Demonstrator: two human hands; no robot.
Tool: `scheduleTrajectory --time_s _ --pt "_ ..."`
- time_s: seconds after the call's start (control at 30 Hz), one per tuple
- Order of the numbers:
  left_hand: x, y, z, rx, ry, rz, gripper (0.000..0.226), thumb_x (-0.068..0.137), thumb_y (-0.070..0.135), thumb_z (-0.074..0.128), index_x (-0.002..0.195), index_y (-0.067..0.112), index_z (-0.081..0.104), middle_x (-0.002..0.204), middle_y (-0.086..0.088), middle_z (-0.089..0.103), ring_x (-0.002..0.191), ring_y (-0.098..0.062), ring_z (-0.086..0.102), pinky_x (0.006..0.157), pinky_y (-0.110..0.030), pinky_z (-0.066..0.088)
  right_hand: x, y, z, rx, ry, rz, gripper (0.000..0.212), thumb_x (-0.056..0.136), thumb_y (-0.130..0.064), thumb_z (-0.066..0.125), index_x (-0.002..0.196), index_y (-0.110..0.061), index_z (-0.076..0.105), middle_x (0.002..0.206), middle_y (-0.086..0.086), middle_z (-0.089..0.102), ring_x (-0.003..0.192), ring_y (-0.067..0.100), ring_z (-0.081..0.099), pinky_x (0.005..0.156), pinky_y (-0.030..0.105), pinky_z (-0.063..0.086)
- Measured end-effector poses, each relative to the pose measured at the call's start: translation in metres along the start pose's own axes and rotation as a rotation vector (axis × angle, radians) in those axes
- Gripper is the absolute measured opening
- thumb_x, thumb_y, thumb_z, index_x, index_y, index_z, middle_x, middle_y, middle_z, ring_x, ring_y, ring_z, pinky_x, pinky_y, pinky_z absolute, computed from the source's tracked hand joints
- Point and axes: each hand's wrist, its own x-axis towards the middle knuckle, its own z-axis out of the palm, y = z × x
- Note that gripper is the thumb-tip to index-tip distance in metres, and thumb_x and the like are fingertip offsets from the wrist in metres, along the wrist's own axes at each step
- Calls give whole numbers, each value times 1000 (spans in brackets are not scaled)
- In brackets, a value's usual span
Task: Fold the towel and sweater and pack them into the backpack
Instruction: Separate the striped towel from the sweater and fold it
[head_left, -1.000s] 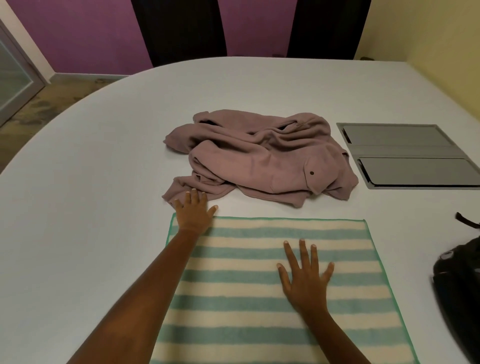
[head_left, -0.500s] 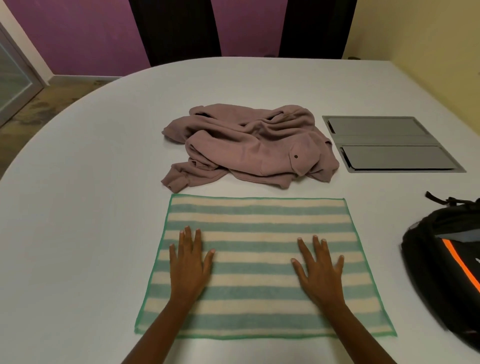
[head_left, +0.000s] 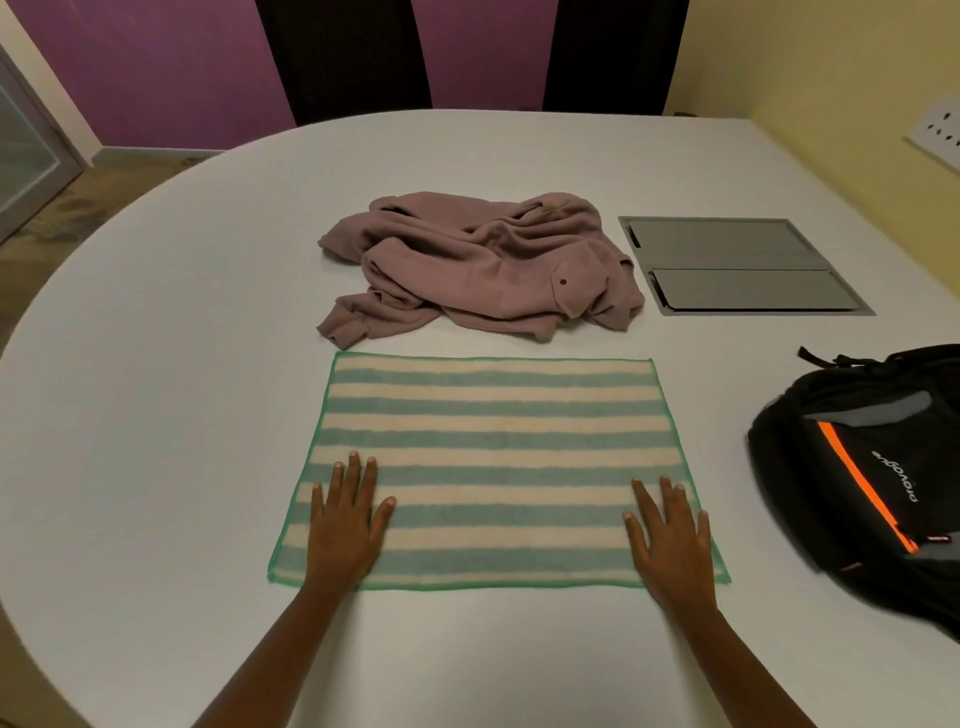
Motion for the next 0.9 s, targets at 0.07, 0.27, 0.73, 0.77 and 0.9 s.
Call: scheduleTrajectory --time_s 0.07,0.27,0.73,0.77,0.9 --pt "-7 -4 -1 0 -5 41 100 78 73 -16 147 8 18 155 -11 15 144 -28 16 114 -43 5 -9 12 -1 9 -7 -20 66 97 -52 7 135 -14 44 134 23 50 122 42 49 96 62 36" --pt "-35 -37 -22 72 -121 311 78 92 64 17 134 4 44 139 -17 46 129 -26 40 112 -32 18 -33 50 -13 90 -53 -187 58 95 -57 20 134 -19 41 139 18 45 123 35 49 102 51 34" --pt "-24 -47 -54 208 111 569 20 75 19 43 93 21 48 90 -1 64 64 -18 65 51 -19 48 -13 75 -29 -42 -54 -347 26 71 -13 55 95 -14 63 108 14 65 83 27 69 59 22 54" --pt "-22 -45 -55 156 116 499 19 74 16 48 92 22 48 84 -1 64 60 -19 64 48 -20 45 -10 75 -29 -54 -43 -358 24 74 -16 52 94 -12 64 102 13 66 81 27 69 59 23 54" --pt "-14 -32 -57 -9 179 178 16 81 7 54 95 12 60 86 -7 66 72 -30 65 56 -25 39 8 63 -37 46 -16 -279 49 79 -38 27 94 -9 64 92 9 63 80 23 58 67 26 42"
